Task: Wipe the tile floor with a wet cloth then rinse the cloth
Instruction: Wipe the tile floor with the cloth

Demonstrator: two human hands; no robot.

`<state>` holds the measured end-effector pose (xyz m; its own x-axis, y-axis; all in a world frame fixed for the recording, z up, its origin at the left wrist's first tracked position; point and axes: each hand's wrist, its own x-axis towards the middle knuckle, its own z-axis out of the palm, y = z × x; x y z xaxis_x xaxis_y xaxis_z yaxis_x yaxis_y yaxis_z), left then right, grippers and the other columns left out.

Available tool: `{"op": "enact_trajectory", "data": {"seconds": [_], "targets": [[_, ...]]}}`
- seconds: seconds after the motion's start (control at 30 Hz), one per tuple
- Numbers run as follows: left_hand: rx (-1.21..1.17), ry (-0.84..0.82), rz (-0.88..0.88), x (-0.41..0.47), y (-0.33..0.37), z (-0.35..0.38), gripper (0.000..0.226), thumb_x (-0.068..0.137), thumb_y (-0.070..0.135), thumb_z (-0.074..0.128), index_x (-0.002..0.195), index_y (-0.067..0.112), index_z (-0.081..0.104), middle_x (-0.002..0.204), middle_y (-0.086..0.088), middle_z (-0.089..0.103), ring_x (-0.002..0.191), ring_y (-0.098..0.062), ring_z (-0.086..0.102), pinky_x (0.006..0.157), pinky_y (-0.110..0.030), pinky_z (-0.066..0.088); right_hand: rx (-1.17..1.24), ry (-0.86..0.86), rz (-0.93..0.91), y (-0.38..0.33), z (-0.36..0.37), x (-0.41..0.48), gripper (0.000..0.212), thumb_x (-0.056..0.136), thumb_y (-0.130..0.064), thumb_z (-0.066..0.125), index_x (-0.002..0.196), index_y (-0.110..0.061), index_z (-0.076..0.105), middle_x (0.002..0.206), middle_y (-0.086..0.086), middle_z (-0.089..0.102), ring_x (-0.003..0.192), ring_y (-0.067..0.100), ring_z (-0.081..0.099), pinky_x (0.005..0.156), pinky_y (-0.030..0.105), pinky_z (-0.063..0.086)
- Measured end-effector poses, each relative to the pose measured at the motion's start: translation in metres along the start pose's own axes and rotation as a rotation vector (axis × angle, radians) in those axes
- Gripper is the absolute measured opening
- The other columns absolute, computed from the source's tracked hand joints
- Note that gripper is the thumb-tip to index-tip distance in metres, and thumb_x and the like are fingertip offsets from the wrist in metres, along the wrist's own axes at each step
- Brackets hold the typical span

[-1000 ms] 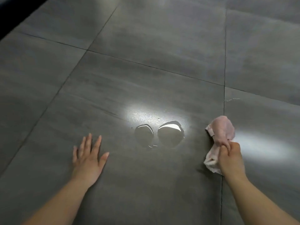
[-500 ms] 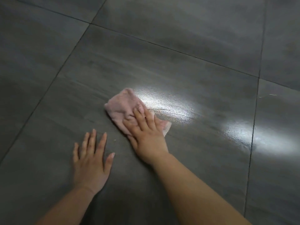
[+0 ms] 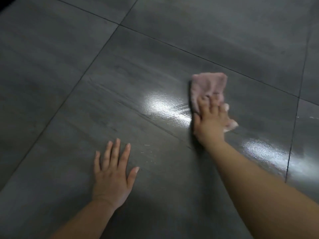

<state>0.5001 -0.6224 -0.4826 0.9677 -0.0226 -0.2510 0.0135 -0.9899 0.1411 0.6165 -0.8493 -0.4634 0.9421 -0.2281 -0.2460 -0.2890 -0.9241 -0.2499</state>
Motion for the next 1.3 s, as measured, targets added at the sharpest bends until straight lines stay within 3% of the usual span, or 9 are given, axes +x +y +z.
{"op": "enact_trajectory", "data": {"seconds": [0.1,0.23,0.47,0.6,0.7,0.83,0.93,1.13,1.3], "targets": [[0.014,0.018,0.012,-0.001,-0.001,0.003,0.066,0.09,0.054,0.002,0.129,0.013,0.036,0.132,-0.022,0.052,0.124,-0.03,0.028,0.107,-0.043,0.007,0.005,-0.222,-0.439,-0.077,0.02,-0.019,0.056,0.094,-0.027,0.042,0.145,-0.029,0.02,0.158,0.004,-0.007,0.143,0.034,-0.011,0.115,0.049,-0.007],[-0.02,-0.037,0.052,0.0,-0.006,-0.004,0.069,0.089,0.056,0.002,0.13,0.012,0.035,0.132,-0.022,0.05,0.125,-0.029,0.026,0.112,-0.032,-0.01,0.062,-0.24,-0.587,-0.049,0.021,-0.02,0.058,0.088,-0.04,0.035,0.143,-0.024,0.029,0.158,0.008,0.004,0.144,0.033,-0.004,0.116,0.041,-0.003],[-0.169,0.106,-0.132,-0.009,-0.049,-0.007,0.072,0.083,0.054,0.02,0.135,0.006,0.035,0.141,-0.026,0.037,0.134,-0.036,0.028,0.113,-0.041,0.004,-0.09,0.028,0.103,0.138,-0.052,-0.01,0.103,0.057,-0.056,0.017,0.133,0.01,0.038,0.144,0.035,0.028,0.133,0.052,0.023,0.108,0.057,0.022],[-0.104,-0.018,-0.196,-0.022,-0.075,-0.018,0.093,0.063,0.062,0.005,0.143,0.014,0.015,0.154,-0.009,0.007,0.142,-0.02,0.004,0.103,-0.025,-0.03,-0.02,0.077,0.333,0.088,-0.032,-0.017,0.065,0.088,-0.036,0.035,0.144,-0.007,0.022,0.155,0.02,0.008,0.14,0.042,0.006,0.114,0.049,0.009],[-0.094,-0.101,-0.183,-0.019,-0.077,-0.019,0.095,0.054,0.064,-0.005,0.138,0.021,-0.012,0.149,0.005,-0.016,0.133,-0.005,-0.018,0.084,-0.015,-0.041,0.013,0.029,0.022,-0.012,0.021,-0.044,0.056,0.092,-0.019,0.043,0.145,-0.015,0.023,0.157,0.015,0.004,0.141,0.043,0.003,0.115,0.051,0.004],[-0.081,-0.135,-0.204,-0.021,-0.077,-0.019,0.1,0.051,0.064,-0.007,0.142,0.022,-0.009,0.154,0.0,-0.013,0.14,-0.011,-0.017,0.106,-0.027,-0.022,-0.054,-0.016,-0.797,-0.091,0.065,-0.091,0.052,0.075,-0.028,0.038,0.119,-0.017,0.062,0.133,0.019,0.054,0.119,0.052,0.047,0.091,0.066,0.038],[-0.066,-0.16,-0.195,-0.02,-0.077,-0.021,0.101,0.05,0.065,-0.006,0.143,0.023,-0.007,0.154,0.002,-0.014,0.139,-0.011,-0.018,0.111,-0.035,-0.016,-0.108,-0.018,-0.954,-0.06,0.055,-0.076,0.05,0.073,-0.029,0.04,0.118,-0.02,0.06,0.125,0.018,0.061,0.109,0.05,0.056,0.08,0.066,0.044],[-0.045,-0.229,-0.177,-0.018,-0.079,-0.021,0.084,0.07,0.06,0.009,0.141,0.022,-0.015,0.141,0.011,-0.028,0.128,-0.003,-0.026,0.112,-0.039,-0.016,-0.231,0.068,-0.056,0.13,-0.031,-0.047,0.082,0.068,-0.056,0.024,0.132,-0.01,0.047,0.142,0.024,0.04,0.123,0.051,0.039,0.103,0.054,0.033],[-0.04,-0.206,-0.2,-0.02,-0.073,-0.024,0.071,0.086,0.054,0.019,0.143,0.021,-0.006,0.154,-0.002,-0.015,0.141,-0.017,-0.018,0.113,-0.039,-0.013,-0.178,0.125,0.09,0.121,-0.033,-0.072,0.075,0.064,-0.057,0.039,0.114,-0.004,0.058,0.133,0.024,0.043,0.124,0.042,0.033,0.106,0.044,0.018]]}}
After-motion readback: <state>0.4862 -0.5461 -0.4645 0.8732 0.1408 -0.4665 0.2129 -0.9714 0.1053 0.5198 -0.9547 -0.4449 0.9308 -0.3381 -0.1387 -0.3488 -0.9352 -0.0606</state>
